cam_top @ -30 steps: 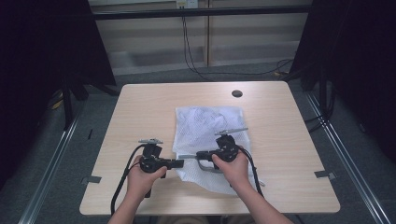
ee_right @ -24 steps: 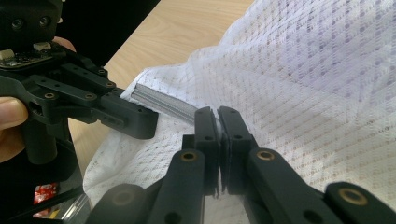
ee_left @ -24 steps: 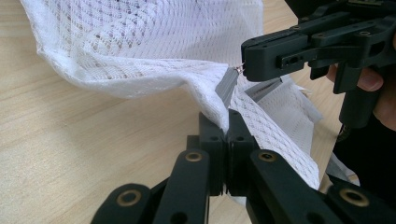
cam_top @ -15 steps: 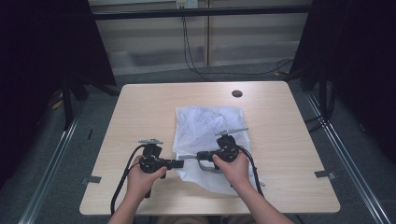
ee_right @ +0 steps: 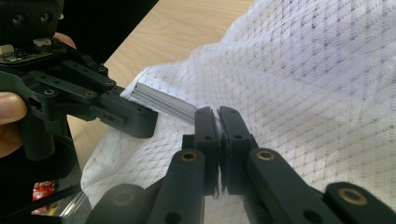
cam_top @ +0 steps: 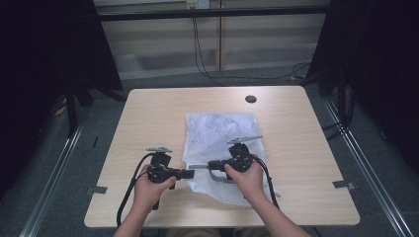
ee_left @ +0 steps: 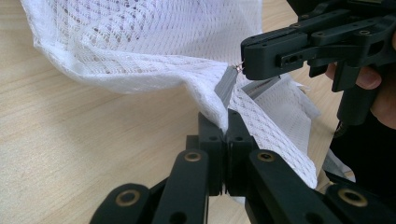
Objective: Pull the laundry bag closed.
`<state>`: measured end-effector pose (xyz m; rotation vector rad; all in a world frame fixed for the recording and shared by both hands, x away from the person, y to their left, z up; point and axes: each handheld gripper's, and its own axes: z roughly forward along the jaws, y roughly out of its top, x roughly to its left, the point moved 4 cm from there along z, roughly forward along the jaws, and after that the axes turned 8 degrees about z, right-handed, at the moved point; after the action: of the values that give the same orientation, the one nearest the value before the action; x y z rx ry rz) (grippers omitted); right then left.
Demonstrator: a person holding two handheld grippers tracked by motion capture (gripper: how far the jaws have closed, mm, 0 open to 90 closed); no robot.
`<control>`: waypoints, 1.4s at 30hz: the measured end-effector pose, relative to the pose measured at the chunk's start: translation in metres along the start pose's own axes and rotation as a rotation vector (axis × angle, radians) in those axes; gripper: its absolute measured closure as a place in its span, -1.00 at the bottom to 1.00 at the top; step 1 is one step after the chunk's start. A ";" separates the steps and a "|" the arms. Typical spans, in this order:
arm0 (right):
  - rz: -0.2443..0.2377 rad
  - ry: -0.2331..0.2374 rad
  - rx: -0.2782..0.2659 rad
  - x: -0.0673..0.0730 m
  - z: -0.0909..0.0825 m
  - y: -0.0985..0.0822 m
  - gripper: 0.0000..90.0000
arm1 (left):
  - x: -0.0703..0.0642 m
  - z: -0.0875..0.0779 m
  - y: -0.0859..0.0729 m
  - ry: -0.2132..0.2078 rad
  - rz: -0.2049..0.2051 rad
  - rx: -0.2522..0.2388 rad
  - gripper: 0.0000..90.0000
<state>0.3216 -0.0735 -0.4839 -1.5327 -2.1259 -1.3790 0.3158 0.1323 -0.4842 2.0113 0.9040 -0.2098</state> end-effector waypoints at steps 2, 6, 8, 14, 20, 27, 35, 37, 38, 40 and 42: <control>0.004 0.003 0.002 0.000 0.000 0.000 0.95 | 0.000 0.000 0.000 0.001 0.003 0.002 0.97; 0.002 -0.020 0.001 -0.005 -0.002 0.000 0.95 | 0.002 -0.003 -0.001 0.001 -0.004 -0.003 0.97; 0.006 -0.023 -0.002 -0.007 -0.005 0.000 0.95 | 0.002 -0.004 -0.001 0.007 -0.009 -0.006 0.97; 0.001 -0.025 -0.002 -0.007 -0.008 0.001 0.95 | 0.003 -0.004 0.000 0.001 -0.012 -0.010 0.97; 0.010 -0.045 -0.007 -0.015 -0.013 0.001 0.95 | 0.006 -0.008 -0.002 0.013 -0.025 -0.015 0.97; 0.008 -0.047 -0.011 -0.017 -0.017 0.000 0.95 | 0.007 -0.009 -0.002 0.006 -0.028 -0.013 0.97; 0.007 -0.057 -0.010 -0.019 -0.018 -0.001 0.95 | 0.006 -0.009 -0.003 0.007 -0.026 -0.008 0.97; 0.019 -0.054 -0.015 -0.022 -0.019 0.000 0.95 | 0.007 -0.009 -0.003 0.004 -0.028 -0.009 0.97; 0.022 -0.055 -0.016 -0.023 -0.019 0.000 0.95 | 0.007 -0.009 -0.003 0.001 -0.031 -0.011 0.97; 0.024 -0.049 -0.012 -0.023 -0.020 0.000 0.94 | 0.007 -0.009 -0.003 0.001 -0.031 -0.009 0.97; 0.024 -0.051 -0.009 -0.023 -0.020 0.000 0.94 | 0.007 -0.009 -0.003 0.002 -0.030 -0.008 0.97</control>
<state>0.3247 -0.1033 -0.4871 -1.6086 -2.1257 -1.3581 0.3170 0.1444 -0.4843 1.9916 0.9356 -0.2205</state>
